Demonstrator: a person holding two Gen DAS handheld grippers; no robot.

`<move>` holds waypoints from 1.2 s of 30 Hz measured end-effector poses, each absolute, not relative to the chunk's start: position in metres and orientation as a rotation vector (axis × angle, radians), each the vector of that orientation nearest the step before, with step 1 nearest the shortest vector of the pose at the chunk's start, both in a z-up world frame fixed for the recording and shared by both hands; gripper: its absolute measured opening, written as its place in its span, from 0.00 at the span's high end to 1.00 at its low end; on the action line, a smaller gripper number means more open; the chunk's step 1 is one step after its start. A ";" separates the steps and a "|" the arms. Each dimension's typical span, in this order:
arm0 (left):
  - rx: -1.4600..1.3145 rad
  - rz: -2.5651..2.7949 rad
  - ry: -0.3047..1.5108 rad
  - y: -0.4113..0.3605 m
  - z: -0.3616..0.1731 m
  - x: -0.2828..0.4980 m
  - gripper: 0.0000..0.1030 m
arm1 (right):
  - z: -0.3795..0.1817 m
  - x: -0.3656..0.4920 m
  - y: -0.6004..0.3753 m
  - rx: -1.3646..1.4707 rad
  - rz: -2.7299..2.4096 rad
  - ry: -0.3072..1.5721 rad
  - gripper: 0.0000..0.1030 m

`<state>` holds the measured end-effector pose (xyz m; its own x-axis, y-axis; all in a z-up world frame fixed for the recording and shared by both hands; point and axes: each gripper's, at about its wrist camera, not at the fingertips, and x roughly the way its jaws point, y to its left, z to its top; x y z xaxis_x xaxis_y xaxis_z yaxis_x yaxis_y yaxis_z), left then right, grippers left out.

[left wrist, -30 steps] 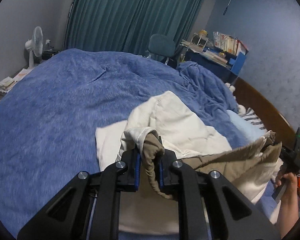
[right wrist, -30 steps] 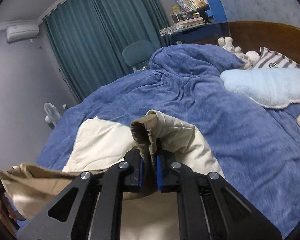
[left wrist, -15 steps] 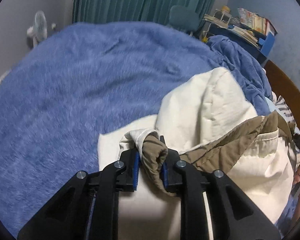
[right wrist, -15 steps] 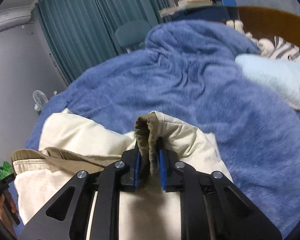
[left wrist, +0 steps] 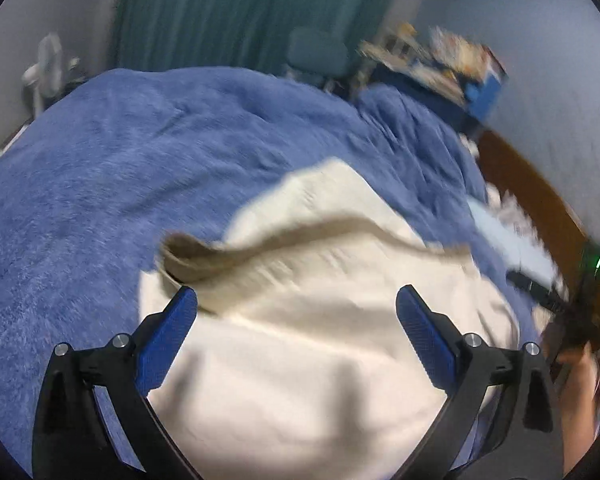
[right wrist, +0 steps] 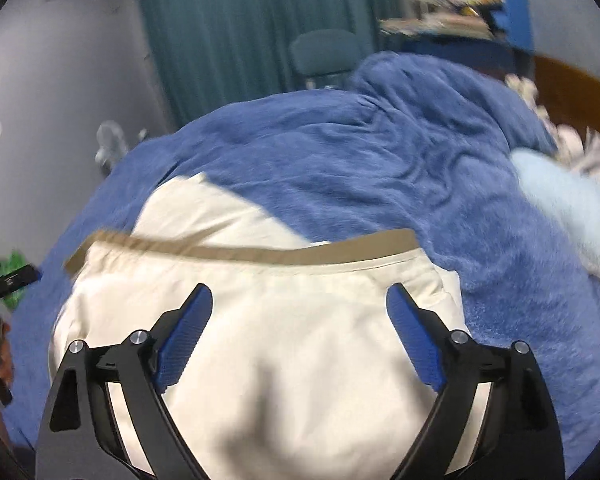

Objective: Fold large clothes
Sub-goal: 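Grasp the tan hem with both grippers and fold it up toward the hood, then press the folded hem flat with both open grippers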

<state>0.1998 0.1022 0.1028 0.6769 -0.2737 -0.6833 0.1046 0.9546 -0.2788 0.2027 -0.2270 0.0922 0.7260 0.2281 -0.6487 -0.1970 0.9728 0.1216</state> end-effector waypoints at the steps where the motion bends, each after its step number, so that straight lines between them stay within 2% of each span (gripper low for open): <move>1: -0.190 -0.219 0.820 0.089 0.101 0.195 0.08 | 0.096 0.192 -0.220 0.008 0.236 0.725 0.13; 4: -0.101 -0.213 0.869 0.060 0.090 0.175 0.08 | 0.101 0.165 -0.206 -0.026 0.246 0.748 0.13; 9: -0.078 -0.176 0.941 0.044 0.070 0.140 0.08 | 0.083 0.121 -0.210 0.071 0.246 0.798 0.13; 18: -0.027 -0.095 0.891 0.047 0.054 0.076 0.08 | 0.041 0.079 -0.203 -0.018 0.198 0.842 0.13; 30: -0.015 -0.114 0.967 0.026 0.017 0.100 0.08 | 0.007 0.101 -0.197 -0.030 0.194 0.871 0.12; 36: 0.001 -0.095 0.967 0.019 0.008 0.116 0.08 | 0.003 0.122 -0.194 -0.018 0.199 0.836 0.06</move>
<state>0.1162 0.0192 0.0079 0.5636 -0.0806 -0.8221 0.0814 0.9958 -0.0418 0.1219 -0.1939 0.0033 0.6532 0.1679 -0.7383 -0.1822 0.9813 0.0620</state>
